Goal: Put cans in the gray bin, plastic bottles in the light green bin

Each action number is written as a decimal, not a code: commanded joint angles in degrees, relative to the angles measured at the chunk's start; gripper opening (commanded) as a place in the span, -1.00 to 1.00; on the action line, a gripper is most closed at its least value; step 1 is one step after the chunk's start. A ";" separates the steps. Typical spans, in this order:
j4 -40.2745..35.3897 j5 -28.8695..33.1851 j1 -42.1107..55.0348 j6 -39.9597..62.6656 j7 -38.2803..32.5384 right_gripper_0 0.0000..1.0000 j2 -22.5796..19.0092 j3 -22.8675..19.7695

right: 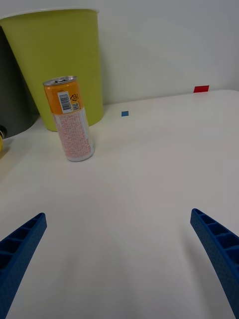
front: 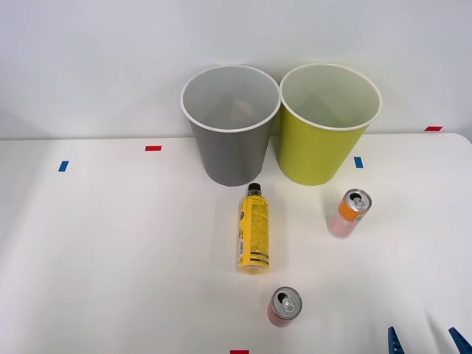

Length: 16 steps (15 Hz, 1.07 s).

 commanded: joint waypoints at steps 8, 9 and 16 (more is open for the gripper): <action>-0.01 0.00 0.00 0.01 0.01 1.00 0.00 -0.01; -0.01 0.00 0.00 0.01 0.01 1.00 0.00 -0.01; -0.01 0.00 0.00 0.01 0.01 1.00 0.00 -0.01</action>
